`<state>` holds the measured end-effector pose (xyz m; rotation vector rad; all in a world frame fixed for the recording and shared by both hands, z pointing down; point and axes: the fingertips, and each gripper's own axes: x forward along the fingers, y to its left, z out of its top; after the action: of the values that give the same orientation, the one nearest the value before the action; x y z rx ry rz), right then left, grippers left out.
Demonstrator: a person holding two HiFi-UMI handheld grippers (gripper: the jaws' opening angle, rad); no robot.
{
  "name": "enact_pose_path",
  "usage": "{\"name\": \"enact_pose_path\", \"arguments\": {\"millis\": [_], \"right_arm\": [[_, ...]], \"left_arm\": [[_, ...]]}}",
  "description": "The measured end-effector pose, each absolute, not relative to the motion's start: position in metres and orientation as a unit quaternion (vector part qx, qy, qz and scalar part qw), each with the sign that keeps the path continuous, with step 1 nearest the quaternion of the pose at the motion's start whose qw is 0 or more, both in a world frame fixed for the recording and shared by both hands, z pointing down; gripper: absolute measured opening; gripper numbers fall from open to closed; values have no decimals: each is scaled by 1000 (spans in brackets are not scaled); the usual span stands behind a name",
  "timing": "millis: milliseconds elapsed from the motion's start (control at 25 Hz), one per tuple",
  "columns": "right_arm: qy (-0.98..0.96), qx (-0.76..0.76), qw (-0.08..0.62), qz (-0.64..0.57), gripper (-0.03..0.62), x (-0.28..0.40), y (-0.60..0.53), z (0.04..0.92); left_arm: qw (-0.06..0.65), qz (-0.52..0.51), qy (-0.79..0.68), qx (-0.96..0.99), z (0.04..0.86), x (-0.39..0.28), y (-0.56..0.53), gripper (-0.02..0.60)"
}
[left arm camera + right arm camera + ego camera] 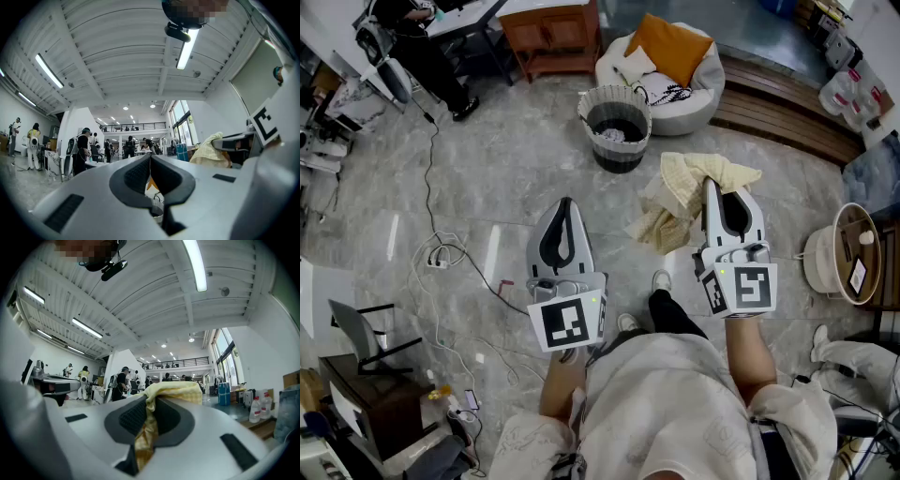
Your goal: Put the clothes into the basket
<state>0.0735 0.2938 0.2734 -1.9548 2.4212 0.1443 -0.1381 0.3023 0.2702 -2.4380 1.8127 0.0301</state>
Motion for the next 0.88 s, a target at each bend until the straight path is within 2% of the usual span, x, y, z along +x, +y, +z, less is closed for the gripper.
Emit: {"name": "enact_pose_path", "arguments": {"millis": [400,880], "right_arm": [[779,-625,8,58,18,75,332,275],[776,-630,24,32,18,100,315,280]], "left_arm": [[71,27,603,-794,258,-134,344,5],[59,19,606,-793,265,-115,325,5]]}}
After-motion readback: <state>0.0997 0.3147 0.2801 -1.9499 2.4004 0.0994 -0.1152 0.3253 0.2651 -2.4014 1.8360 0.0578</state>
